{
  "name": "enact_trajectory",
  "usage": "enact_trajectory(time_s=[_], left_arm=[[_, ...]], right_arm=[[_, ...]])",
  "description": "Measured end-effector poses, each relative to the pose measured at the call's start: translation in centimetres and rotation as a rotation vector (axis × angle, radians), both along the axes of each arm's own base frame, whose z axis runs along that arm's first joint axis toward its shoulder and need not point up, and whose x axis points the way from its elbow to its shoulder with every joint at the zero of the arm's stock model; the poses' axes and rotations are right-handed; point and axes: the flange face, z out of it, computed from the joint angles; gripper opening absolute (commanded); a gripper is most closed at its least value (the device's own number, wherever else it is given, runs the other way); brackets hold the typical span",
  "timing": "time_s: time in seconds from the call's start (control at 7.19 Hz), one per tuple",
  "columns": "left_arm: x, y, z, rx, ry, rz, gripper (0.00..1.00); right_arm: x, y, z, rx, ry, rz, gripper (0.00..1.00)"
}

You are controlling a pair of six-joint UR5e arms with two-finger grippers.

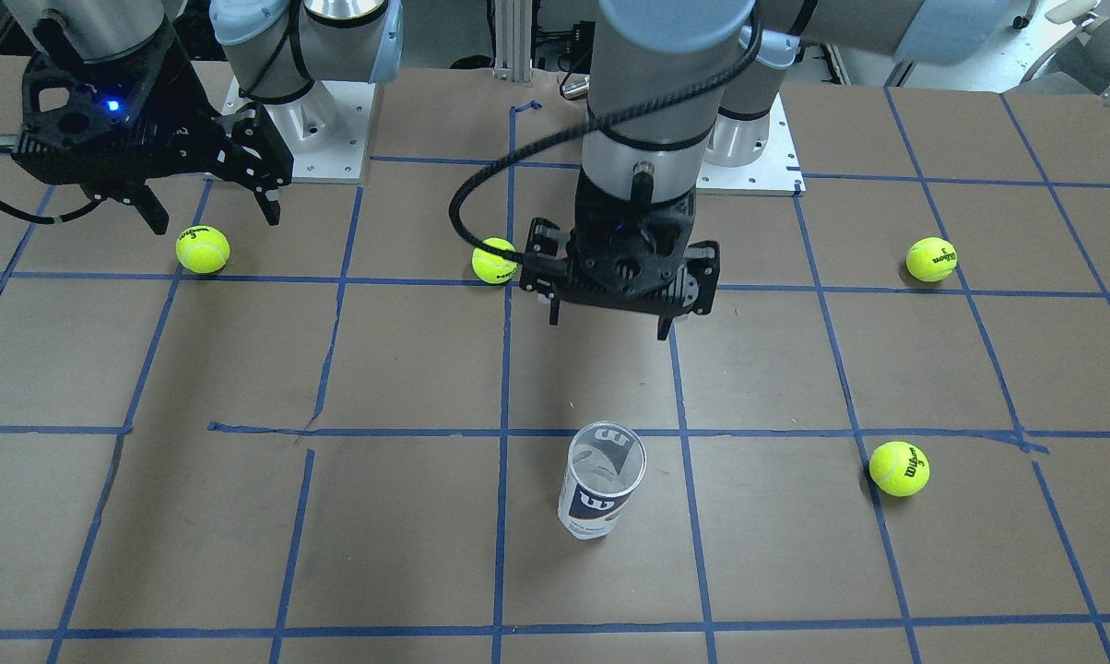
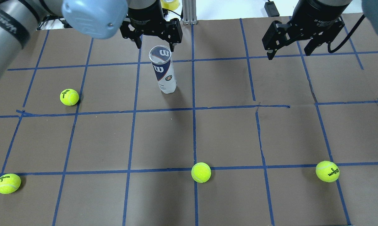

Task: Lift up tennis ball bucket
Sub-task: 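Open the left gripper and raise it away from the upright tube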

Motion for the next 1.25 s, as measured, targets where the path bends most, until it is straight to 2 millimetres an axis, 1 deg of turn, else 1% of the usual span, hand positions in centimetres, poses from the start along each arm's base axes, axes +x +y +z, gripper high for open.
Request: enact_trajectory(time_s=[0.14,0.28,0.42,0.56,0.7,0.97,1.11,1.25], left_arm=[[1.5,2.3,2.2,0.03,-0.009,0.022,1.0],[2.8,4.3,2.7,0.063,-0.016,0.045,1.0],[3.8,6.1,2.1,0.08,-0.02,0.061,1.0],[4.7,7.3,1.4,0.065,-0.019,0.071,1.0],[6.4,7.5,1.2,0.022,-0.013,0.095,1.0],[10.8,6.9,2.1,-0.029,-0.014,0.086,1.0],[11.9,6.8,2.3,-0.035,-0.015,0.071,1.0],[12.4,6.7,2.2,-0.034,-0.016,0.063,1.0]], right_arm=[[0.0,0.0,0.0,0.0,0.0,0.0,1.0],[0.0,0.0,0.0,0.001,0.0,0.0,1.0],[0.0,0.0,0.0,0.001,0.0,0.0,1.0],[0.0,0.0,0.0,0.001,0.0,0.0,1.0],[0.0,0.0,0.0,0.001,0.0,0.0,1.0],[0.0,0.0,0.0,0.001,0.0,0.0,1.0],[0.0,0.0,0.0,0.001,0.0,0.0,1.0],[0.0,-0.1,-0.1,0.001,0.0,-0.001,1.0]])
